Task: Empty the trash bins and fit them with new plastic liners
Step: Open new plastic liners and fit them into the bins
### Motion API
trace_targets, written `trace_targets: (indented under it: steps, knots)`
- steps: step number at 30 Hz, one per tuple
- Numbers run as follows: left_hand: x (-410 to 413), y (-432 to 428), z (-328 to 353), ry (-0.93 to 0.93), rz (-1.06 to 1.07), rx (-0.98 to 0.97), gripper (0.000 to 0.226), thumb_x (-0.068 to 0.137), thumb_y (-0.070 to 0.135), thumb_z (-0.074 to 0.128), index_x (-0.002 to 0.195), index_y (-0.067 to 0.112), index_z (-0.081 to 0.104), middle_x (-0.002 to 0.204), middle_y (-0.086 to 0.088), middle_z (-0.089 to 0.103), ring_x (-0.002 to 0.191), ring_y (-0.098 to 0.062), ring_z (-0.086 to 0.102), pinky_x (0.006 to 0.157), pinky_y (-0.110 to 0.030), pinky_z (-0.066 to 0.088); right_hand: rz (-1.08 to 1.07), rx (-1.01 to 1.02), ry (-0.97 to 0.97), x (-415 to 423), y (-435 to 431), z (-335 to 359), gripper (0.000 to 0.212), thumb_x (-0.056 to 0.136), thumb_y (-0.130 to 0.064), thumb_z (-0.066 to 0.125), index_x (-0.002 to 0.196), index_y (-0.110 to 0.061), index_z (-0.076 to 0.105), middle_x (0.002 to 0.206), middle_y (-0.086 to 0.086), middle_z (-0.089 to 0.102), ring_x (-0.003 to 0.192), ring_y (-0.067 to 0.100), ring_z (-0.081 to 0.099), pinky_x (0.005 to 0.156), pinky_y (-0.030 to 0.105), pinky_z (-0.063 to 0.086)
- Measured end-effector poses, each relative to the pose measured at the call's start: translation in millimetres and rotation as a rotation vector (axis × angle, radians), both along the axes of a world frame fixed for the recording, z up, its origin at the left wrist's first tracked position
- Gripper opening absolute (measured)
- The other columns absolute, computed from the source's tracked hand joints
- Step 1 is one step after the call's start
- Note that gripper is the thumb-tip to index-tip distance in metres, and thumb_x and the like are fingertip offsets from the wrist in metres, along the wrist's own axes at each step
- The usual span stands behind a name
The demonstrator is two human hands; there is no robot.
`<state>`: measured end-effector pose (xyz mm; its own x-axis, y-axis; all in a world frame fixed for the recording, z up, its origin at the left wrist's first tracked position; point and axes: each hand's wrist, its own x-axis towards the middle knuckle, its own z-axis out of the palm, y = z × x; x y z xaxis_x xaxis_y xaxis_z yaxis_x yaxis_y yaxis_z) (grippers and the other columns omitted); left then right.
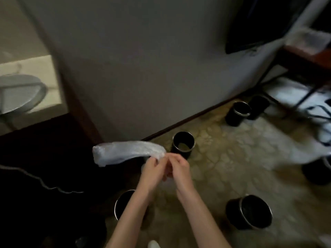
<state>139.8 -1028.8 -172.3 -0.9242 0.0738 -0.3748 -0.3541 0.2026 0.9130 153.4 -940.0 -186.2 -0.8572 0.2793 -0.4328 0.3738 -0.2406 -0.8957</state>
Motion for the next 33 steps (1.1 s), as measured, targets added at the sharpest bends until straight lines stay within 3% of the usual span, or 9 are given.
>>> trace_targets:
  steps: [5,10,15,18,21,24,28,33]
  knots:
    - [5,77,9,0.088,-0.262,0.033,0.035,0.101,0.026,0.051,0.088,-0.001,0.067,0.069,-0.018,0.063,0.060,-0.019,0.058,0.055,-0.032,0.045,-0.231,-0.024,-0.012,15,77,-4,0.019,0.099,-0.026,0.055,0.091,-0.024,0.072,0.089,0.005,0.074,0.085,0.021,0.071,0.063,0.028,0.054]
    - [-10,123,13,0.118,-0.445,0.043,0.033,0.102,0.024,0.050,0.088,0.000,0.068,0.065,-0.010,0.061,0.059,-0.016,0.057,0.053,-0.026,0.045,-0.420,-0.088,-0.005,13,118,-2,0.017,0.099,-0.024,0.056,0.092,-0.026,0.072,0.087,0.001,0.074,0.080,0.015,0.071,0.060,0.023,0.053]
    - [-43,158,12,0.119,-0.568,0.018,0.039,0.101,0.031,0.052,0.088,-0.003,0.067,0.071,-0.021,0.065,0.063,-0.027,0.060,0.060,-0.036,0.046,-0.541,-0.108,-0.007,-4,148,1,0.019,0.097,-0.026,0.058,0.090,-0.034,0.074,0.085,-0.011,0.074,0.077,0.004,0.071,0.058,0.017,0.054]
    - [-70,191,13,0.113,-0.643,0.047,0.036,0.100,0.030,0.053,0.091,-0.002,0.067,0.079,-0.028,0.066,0.069,-0.035,0.062,0.064,-0.041,0.050,-0.624,-0.093,-0.010,-26,176,3,0.015,0.097,-0.023,0.059,0.095,-0.026,0.073,0.090,0.000,0.075,0.082,0.015,0.072,0.061,0.024,0.054]
    - [-109,227,14,0.125,-0.726,0.082,0.029,0.100,0.027,0.053,0.090,0.005,0.070,0.079,-0.025,0.067,0.068,-0.028,0.063,0.063,-0.037,0.049,-0.691,-0.056,0.004,-62,208,7,0.016,0.097,-0.022,0.058,0.096,-0.023,0.073,0.094,0.006,0.075,0.085,0.020,0.071,0.062,0.026,0.054]
    - [-149,255,14,0.103,-0.759,0.133,0.030,0.100,0.030,0.052,0.091,0.010,0.073,0.077,-0.017,0.070,0.067,-0.021,0.065,0.059,-0.030,0.050,-0.718,-0.034,0.007,-98,233,11,0.016,0.097,-0.023,0.058,0.097,-0.022,0.073,0.092,0.005,0.074,0.082,0.018,0.071,0.056,0.022,0.053]
    - [-196,279,1,0.036,-0.704,0.126,0.029,0.099,0.029,0.054,0.087,0.009,0.071,0.068,-0.005,0.070,0.062,-0.014,0.067,0.053,-0.025,0.049,-0.700,-0.042,-0.044,-142,251,5,0.018,0.099,-0.020,0.055,0.102,-0.018,0.072,0.096,0.008,0.074,0.088,0.022,0.071,0.061,0.023,0.053]
    - [-251,315,-3,-0.008,-0.707,0.086,0.038,0.095,0.029,0.056,0.062,0.013,0.062,0.056,-0.008,0.063,0.054,-0.019,0.062,0.053,-0.031,0.050,-0.727,-0.089,-0.028,-187,278,1,0.016,0.099,-0.021,0.056,0.103,-0.018,0.071,0.092,0.007,0.074,0.083,0.018,0.071,0.064,0.025,0.055]
